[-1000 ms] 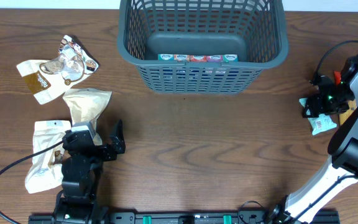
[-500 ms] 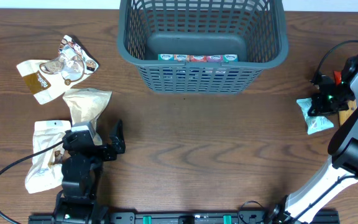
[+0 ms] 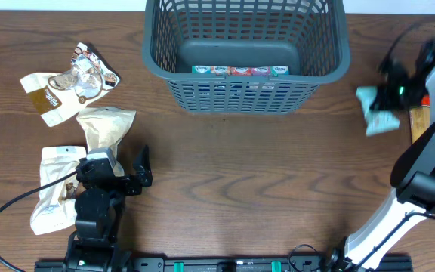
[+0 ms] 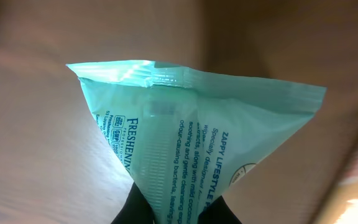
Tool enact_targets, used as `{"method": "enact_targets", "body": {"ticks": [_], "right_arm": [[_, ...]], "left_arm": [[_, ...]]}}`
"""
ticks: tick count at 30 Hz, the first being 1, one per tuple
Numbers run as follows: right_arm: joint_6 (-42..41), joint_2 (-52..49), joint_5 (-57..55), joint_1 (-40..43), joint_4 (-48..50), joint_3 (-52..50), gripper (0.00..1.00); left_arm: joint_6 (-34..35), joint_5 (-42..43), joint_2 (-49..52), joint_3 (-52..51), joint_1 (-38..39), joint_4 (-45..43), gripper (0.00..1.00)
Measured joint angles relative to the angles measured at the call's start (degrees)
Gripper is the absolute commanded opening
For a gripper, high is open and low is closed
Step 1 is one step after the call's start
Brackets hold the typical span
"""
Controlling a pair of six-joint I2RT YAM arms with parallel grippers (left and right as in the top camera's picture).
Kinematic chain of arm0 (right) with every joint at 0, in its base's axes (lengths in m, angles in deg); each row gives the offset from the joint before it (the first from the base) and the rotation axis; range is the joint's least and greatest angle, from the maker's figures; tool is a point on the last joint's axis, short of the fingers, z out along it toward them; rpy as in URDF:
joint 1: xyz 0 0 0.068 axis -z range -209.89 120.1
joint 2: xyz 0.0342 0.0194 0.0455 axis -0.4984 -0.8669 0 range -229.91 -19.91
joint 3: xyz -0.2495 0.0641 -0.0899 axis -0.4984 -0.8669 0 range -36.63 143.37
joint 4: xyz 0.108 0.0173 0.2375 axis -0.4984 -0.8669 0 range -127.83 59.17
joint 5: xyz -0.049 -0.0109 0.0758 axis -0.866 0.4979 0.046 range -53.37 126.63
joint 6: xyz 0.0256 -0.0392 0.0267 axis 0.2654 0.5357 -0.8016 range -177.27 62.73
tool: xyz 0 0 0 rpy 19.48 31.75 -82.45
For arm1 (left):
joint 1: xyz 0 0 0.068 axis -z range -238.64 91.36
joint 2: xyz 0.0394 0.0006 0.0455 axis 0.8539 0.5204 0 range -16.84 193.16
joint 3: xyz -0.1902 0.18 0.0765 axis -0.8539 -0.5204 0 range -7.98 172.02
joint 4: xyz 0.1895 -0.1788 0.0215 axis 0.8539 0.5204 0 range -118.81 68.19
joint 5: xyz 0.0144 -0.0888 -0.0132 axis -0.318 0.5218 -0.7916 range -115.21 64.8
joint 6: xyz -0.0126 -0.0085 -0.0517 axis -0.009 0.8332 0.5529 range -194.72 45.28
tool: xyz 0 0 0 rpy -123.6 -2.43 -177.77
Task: Pack container
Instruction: 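Carry the wipe pouch with the right gripper and release into basket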
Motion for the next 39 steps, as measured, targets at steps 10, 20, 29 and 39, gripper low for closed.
{"method": "enact_targets", "body": {"ticks": [10, 20, 29, 39], "right_arm": [[-6.45, 9.79, 6.95, -8.28, 1.99, 26.49, 0.01], [12.17, 12.02, 10.64, -27.58, -5.05, 30.60, 0.01], [27.56, 4.17, 10.93, -37.13, -6.05, 29.94, 0.01], [30.99, -10.64, 6.80, -37.18, -9.44, 29.33, 0.32]], "left_arm": [[0.00, 0.00, 0.00, 0.00, 0.00, -0.02, 0.99], [0.02, 0.00, 0.00, 0.00, 0.00, -0.02, 0.99], [0.00, 0.00, 0.00, 0.00, 0.00, -0.02, 0.98], [0.00, 0.00, 0.00, 0.00, 0.00, -0.02, 0.99]]}}
